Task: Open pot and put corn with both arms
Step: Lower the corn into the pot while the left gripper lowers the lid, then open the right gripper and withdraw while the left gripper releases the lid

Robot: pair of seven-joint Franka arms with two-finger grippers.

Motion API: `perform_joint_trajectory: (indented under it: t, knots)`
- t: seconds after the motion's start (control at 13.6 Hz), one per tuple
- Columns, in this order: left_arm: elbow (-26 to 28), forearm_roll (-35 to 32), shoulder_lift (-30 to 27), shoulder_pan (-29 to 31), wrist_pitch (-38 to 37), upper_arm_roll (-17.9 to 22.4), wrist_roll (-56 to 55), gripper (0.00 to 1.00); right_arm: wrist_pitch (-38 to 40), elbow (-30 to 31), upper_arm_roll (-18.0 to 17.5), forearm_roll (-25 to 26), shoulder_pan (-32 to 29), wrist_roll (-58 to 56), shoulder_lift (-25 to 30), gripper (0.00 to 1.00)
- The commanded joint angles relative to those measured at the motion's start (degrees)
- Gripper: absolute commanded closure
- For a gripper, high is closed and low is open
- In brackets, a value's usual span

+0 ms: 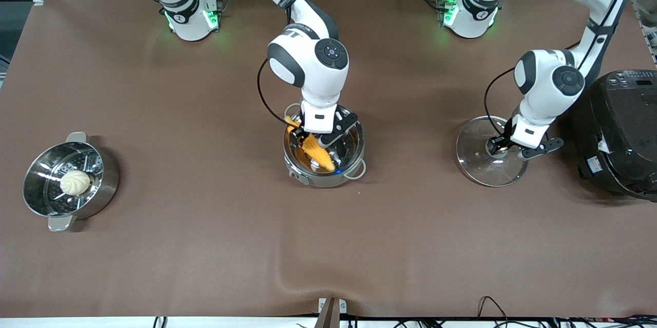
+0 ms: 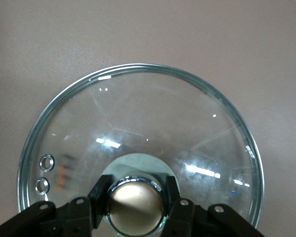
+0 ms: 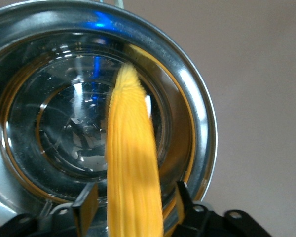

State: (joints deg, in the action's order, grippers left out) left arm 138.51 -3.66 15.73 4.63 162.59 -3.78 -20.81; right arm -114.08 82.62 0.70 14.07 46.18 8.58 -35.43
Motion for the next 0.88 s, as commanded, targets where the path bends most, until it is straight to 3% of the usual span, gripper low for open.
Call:
perform_joint_trajectory:
  t: [0.0, 0.37, 0.44, 0.51, 0.59, 0.81]
  knots:
    - [-0.3, -1.6, 0.6, 1.9, 2.4, -0.5, 1.2, 1.00, 1.9, -1.1, 0.6, -3.8, -0.5, 1.0, 0.4, 0.00]
    - [-0.1, -1.7, 0.4, 0.7, 2.1, -0.6, 0.9, 1.00, 5.3, -1.4, 0.6, -6.8, -6.7, 0.5, 3.9, 0.00]
    - [-0.2, -1.6, 0.4, -0.6, 1.9, -0.6, 0.8, 0.79, 6.1, -1.1, 0.7, -6.8, -8.5, 0.4, 4.6, 0.00]
    - [-0.3, -1.6, 0.0, -1.2, 1.9, -0.6, 0.4, 0.23, 6.3, -0.9, 0.7, -6.8, -10.8, 0.2, 5.1, 0.00]
    - [-0.3, -1.6, -0.8, -1.3, 1.9, -0.7, 0.4, 0.00, 6.8, -0.9, 0.6, -6.8, -13.7, 0.1, 5.4, 0.00]
    - [-5.6, -1.6, -2.8, -1.4, -0.8, -1.2, 0.0, 0.00, 9.9, 0.2, 0.7, -6.9, -20.2, -0.1, 7.5, 0.00]
